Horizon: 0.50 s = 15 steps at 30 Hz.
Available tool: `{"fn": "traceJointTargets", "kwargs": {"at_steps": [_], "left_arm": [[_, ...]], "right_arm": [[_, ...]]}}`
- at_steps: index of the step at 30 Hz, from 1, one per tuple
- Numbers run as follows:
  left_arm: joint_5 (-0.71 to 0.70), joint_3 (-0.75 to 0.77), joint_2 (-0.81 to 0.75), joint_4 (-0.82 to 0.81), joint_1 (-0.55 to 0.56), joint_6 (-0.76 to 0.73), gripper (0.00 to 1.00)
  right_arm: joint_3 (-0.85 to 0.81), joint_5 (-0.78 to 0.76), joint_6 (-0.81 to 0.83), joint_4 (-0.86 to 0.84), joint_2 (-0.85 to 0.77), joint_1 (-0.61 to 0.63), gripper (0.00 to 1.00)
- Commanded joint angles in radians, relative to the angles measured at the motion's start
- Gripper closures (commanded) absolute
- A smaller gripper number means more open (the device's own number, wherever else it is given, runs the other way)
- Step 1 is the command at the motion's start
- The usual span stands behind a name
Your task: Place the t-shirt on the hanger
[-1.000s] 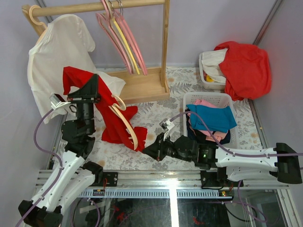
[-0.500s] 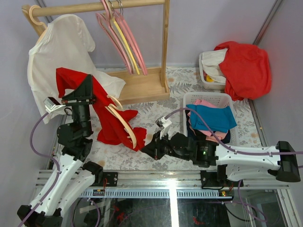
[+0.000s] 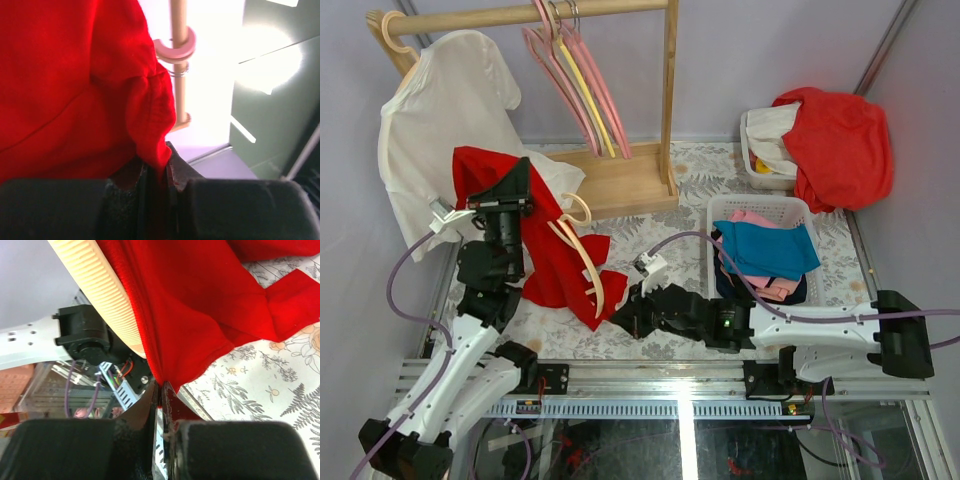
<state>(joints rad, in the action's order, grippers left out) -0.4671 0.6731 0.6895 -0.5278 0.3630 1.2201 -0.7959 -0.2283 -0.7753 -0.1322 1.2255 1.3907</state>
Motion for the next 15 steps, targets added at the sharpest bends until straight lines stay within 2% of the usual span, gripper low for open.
{"fn": "traceJointTargets", "kwargs": {"at_steps": [1, 8, 11, 15], "left_arm": [[-0.231, 0.101, -0.02, -0.197, -0.024, 0.006, 1.0], [-0.273, 0.128, 0.007, -0.202, -0.004, -0.046, 1.0], [-0.291, 0.11, 0.027, -0.256, 0.024, -0.093, 1.0], [-0.282, 0.11, 0.046, -0.302, 0.059, -0.174, 1.0]], "right_arm": [[0.034, 0.094, 0.034, 0.308, 0.09, 0.054, 1.0], [0.054, 0.126, 0.043, 0.255, 0.119, 0.073, 1.0], [0.052, 0.216, 0.059, 0.194, 0.102, 0.095, 1.0], [0.081, 0.413, 0.05, 0.038, 0.081, 0.096, 1.0]]}}
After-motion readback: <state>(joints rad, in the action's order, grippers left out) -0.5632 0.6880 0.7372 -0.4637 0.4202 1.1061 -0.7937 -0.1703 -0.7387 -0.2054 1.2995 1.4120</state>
